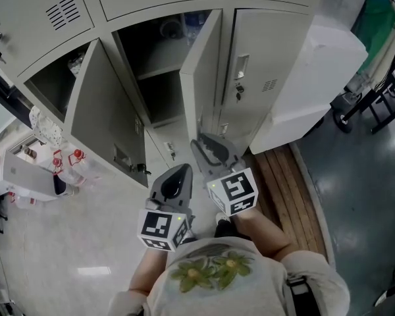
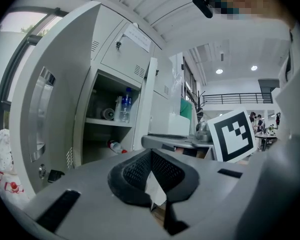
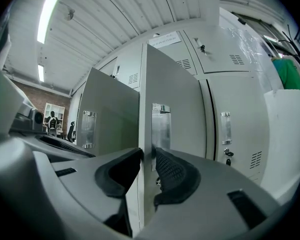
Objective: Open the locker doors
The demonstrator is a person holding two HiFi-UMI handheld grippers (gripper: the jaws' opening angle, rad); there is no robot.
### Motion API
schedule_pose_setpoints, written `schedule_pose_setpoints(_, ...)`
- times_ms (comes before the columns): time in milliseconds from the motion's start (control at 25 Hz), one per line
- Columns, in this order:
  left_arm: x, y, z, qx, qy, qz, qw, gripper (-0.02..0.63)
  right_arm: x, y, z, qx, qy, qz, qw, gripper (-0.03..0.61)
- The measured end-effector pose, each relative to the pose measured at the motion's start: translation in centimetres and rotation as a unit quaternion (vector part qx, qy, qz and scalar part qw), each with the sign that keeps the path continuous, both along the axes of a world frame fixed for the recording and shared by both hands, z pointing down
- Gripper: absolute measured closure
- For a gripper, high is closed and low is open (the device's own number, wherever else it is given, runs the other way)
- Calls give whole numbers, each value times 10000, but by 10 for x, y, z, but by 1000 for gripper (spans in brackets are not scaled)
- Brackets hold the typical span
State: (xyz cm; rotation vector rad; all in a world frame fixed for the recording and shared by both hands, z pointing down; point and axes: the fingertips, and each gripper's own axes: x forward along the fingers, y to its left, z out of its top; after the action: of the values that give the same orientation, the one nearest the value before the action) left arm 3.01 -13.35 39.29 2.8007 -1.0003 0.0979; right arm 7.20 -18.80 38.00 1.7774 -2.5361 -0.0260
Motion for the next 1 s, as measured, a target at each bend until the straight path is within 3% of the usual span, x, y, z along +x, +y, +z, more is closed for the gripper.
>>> schedule_pose_setpoints(1000,31,7,1,12,5,389,9992,586,34,27,2,-98,-395,290,9988,517)
